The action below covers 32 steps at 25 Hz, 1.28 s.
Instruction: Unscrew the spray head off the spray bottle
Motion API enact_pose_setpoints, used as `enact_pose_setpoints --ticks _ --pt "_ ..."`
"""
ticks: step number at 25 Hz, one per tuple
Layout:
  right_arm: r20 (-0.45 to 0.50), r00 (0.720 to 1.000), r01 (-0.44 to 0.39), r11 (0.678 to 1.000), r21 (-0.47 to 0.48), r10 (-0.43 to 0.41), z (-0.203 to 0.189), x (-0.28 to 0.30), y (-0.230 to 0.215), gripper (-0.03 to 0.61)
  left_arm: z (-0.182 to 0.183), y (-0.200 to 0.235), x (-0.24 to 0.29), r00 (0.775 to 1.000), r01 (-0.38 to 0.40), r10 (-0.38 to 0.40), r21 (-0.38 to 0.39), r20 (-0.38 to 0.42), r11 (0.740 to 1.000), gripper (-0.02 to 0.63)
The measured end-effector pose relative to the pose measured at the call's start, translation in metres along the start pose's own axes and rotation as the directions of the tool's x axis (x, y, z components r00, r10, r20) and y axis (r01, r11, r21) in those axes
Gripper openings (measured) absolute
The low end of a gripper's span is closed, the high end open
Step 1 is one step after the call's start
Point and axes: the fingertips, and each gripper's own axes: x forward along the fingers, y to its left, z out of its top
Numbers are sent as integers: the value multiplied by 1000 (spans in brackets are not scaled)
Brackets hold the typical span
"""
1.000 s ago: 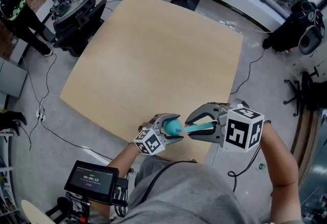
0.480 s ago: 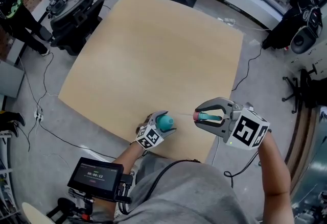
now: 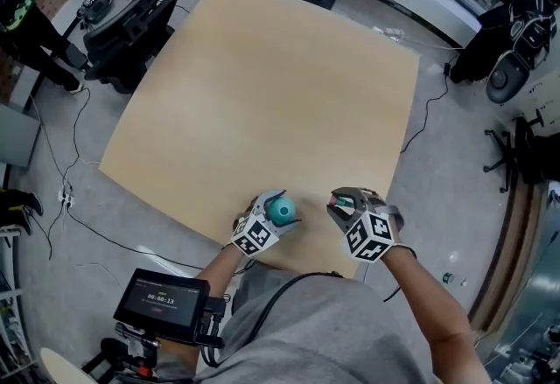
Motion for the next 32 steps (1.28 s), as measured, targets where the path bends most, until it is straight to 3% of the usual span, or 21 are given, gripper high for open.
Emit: enact_pose_setpoints --ticks 7,10,13,20,27,29,32 --pt "-98 994 27 993 -114 -38 -44 62 68 130 1 -4 -2 1000 -2 2 -19 4 1000 387" --pt "-143 990 -10 988 -151 -12 -61 81 85 130 3 -8 -4 1000 11 -11 -25 14 1000 387" --pt "-124 992 -46 989 -140 29 -69 96 96 130 2 -11 -6 1000 16 -16 -21 10 1000 388" --pt "-64 995 -83 996 -30 81 -72 109 97 130 -2 -9 -22 1000 2 -2 -6 13 1000 388" --pt "79 997 -19 991 135 8 -42 94 67 132 13 15 -74 992 -100 100 -13 78 995 388" --pt "156 986 25 972 233 -63 -18 75 51 130 21 23 -105 981 -154 154 -6 121 988 388" --pt "275 943 58 909 414 -185 15 33 17 130 60 35 -149 941 -249 249 -32 230 968 387"
